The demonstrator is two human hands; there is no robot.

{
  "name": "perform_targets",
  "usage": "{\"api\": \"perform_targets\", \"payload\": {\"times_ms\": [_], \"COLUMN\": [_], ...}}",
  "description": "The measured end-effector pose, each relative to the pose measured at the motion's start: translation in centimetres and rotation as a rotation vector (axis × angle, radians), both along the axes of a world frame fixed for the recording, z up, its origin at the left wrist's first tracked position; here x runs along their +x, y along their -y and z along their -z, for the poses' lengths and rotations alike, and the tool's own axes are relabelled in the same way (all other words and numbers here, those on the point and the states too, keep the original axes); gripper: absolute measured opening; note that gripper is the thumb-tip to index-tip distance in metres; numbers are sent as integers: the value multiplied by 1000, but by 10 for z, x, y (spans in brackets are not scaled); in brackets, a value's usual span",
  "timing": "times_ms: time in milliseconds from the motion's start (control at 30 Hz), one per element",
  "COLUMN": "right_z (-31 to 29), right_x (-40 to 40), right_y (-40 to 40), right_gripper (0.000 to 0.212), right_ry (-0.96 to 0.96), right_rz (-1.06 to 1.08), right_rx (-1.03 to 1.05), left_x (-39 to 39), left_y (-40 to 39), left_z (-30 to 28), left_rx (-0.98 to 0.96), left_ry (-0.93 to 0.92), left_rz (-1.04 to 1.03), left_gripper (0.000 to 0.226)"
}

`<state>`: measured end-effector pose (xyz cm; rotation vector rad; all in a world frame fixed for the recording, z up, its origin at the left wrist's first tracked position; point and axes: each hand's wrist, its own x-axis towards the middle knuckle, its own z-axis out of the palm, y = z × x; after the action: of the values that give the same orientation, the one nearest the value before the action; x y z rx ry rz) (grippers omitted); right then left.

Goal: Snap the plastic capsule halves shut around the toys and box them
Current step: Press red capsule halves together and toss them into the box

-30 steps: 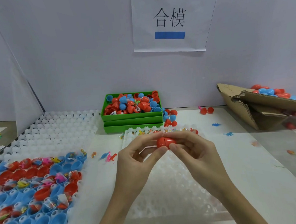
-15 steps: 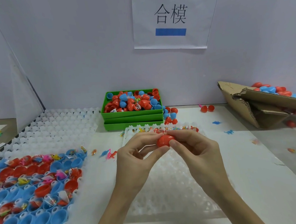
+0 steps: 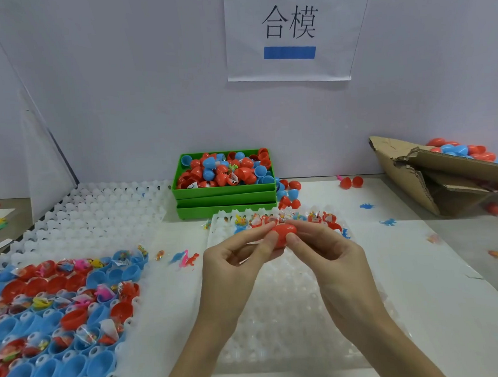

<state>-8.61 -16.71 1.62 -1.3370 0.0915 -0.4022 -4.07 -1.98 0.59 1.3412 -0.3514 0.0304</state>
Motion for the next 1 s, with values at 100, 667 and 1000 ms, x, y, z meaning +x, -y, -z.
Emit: {"api": "perform_targets", "payload": {"times_ms": [100,667,1000], "right_z": [-2,2,9], "right_x": [-1,2,4], "right_y": [1,4,-1], "right_gripper": [26,28,23], "right_ry": [3,-60,-6], "right_rz": [-9,-25,29], "right_rx": [-22,-56,-130], "left_x": [1,1,2], "left_y": [-2,3,1], "left_z": [-1,1,1], "left_rx": [-21,22,41], "left_ry": [-22,11,23], "left_rz": [-9,-39,-61], "left_gripper": [28,26,26]}}
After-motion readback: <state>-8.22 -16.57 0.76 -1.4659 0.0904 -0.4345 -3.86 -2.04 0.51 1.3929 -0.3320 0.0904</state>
